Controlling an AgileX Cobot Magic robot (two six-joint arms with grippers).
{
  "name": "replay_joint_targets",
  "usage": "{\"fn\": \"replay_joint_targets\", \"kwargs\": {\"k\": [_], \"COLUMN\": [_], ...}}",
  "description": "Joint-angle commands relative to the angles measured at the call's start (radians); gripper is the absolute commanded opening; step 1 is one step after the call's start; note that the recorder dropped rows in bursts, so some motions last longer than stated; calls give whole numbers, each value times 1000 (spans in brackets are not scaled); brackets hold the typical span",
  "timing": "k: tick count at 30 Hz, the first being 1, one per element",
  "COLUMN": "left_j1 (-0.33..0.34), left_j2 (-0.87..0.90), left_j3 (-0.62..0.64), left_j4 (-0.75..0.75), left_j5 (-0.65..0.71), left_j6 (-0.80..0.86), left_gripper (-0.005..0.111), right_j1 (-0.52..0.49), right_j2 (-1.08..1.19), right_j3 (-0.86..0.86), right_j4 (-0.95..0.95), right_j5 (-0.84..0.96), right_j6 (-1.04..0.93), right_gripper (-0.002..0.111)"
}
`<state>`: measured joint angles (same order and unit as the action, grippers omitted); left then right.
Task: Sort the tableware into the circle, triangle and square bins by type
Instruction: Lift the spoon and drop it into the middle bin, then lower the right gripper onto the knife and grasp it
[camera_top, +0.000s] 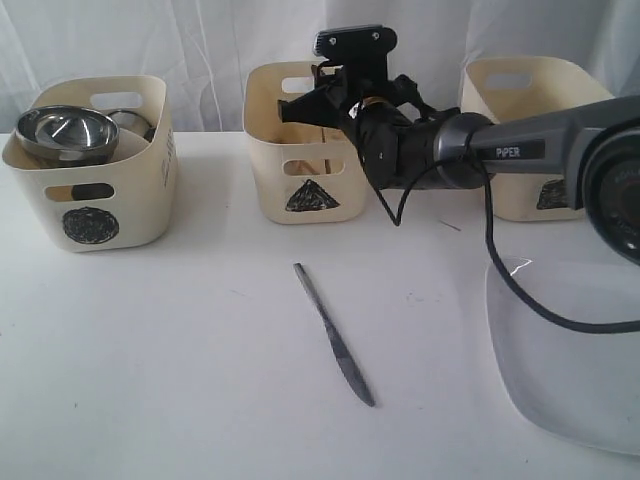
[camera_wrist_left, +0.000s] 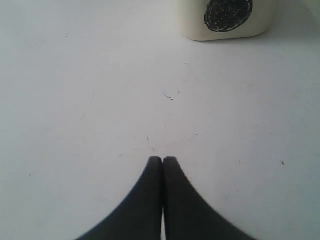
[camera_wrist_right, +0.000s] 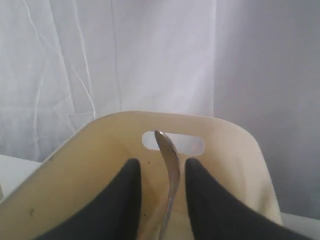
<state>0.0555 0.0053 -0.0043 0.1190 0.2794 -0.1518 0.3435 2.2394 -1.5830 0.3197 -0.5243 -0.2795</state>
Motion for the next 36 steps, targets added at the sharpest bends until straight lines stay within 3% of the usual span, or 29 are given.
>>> {"fn": "replay_joint_targets", "kwargs": {"k": [1, 9, 16, 22, 27, 36], "left_j1": [2, 2, 2, 2, 2, 2], "left_j2": [-5, -5, -5, -5, -5, -5], "left_j3": [4, 4, 4, 4, 4, 4], "left_j4": [-7, -7, -7, -7, -7, -7], "left_j5": [-3, -3, -3, -3, -3, -3], "left_j6": [1, 1, 1, 1, 1, 1], "left_gripper": [0, 0, 0, 0, 0, 0], "right_j1": [-7, -7, -7, 3, 70, 274], "right_j2": [-9, -139, -299, -343, -363, -363], "right_j3": [-4, -2, -2, 9, 150, 328], "right_j4": [-39, -37, -54, -5, 2, -32], "right_j5": [4, 292, 778, 1193, 1169, 1136], "right_j6": [-9, -9, -52, 18, 133, 88], "right_gripper": [37, 37, 36, 18, 3, 1]}}
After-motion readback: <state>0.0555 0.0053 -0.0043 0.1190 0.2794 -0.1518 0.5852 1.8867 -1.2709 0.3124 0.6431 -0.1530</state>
